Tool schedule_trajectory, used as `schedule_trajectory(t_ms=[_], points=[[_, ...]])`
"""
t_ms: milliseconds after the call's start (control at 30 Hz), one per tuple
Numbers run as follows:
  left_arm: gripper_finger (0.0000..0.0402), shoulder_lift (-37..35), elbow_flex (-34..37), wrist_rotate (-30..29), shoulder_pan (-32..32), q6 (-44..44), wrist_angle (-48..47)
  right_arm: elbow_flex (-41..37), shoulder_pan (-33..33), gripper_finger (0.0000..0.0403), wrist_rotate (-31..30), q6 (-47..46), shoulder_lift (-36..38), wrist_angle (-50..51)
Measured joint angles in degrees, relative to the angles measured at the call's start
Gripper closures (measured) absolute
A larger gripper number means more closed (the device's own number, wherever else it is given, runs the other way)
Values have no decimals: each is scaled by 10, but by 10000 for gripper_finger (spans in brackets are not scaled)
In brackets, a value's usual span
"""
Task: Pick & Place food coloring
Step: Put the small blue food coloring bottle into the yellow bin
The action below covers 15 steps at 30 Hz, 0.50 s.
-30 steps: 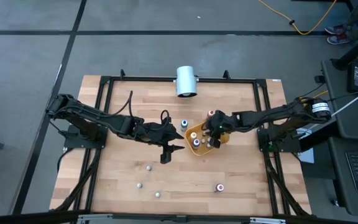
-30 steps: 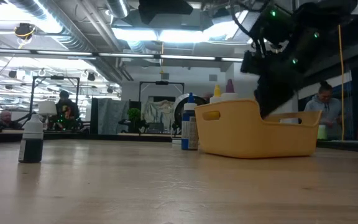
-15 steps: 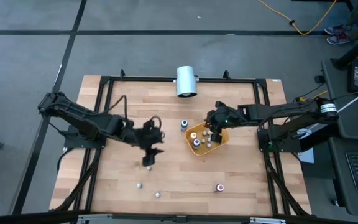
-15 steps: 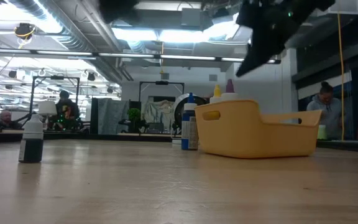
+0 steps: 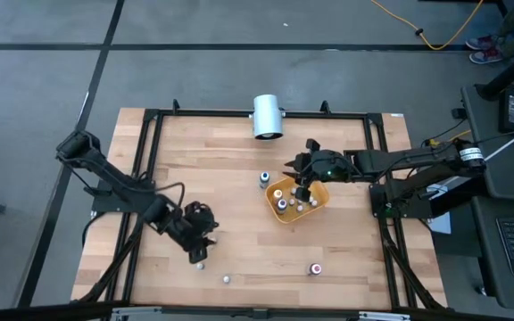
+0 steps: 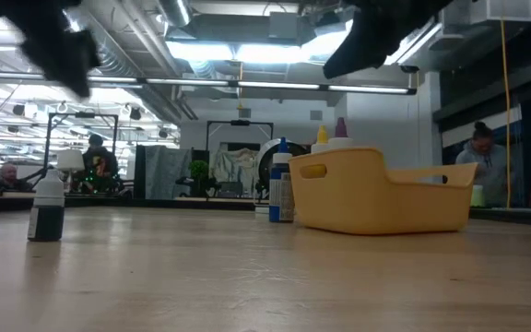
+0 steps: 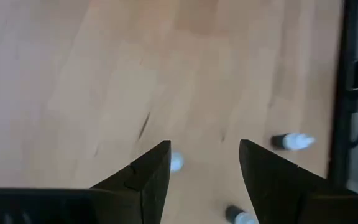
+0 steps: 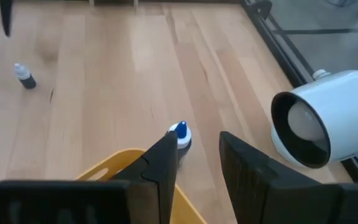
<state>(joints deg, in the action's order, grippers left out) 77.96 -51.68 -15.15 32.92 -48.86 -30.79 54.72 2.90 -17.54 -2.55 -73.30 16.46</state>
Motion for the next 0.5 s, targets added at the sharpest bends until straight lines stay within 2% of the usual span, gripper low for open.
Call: schedule_trajectory(t_ms=[233, 500], points=[[203, 1, 100, -28, 49, -128, 67, 0, 0, 281, 6, 10, 0, -4], [178, 16, 156, -50, 54, -118, 160, 0, 0, 281, 7, 23, 0, -3]])
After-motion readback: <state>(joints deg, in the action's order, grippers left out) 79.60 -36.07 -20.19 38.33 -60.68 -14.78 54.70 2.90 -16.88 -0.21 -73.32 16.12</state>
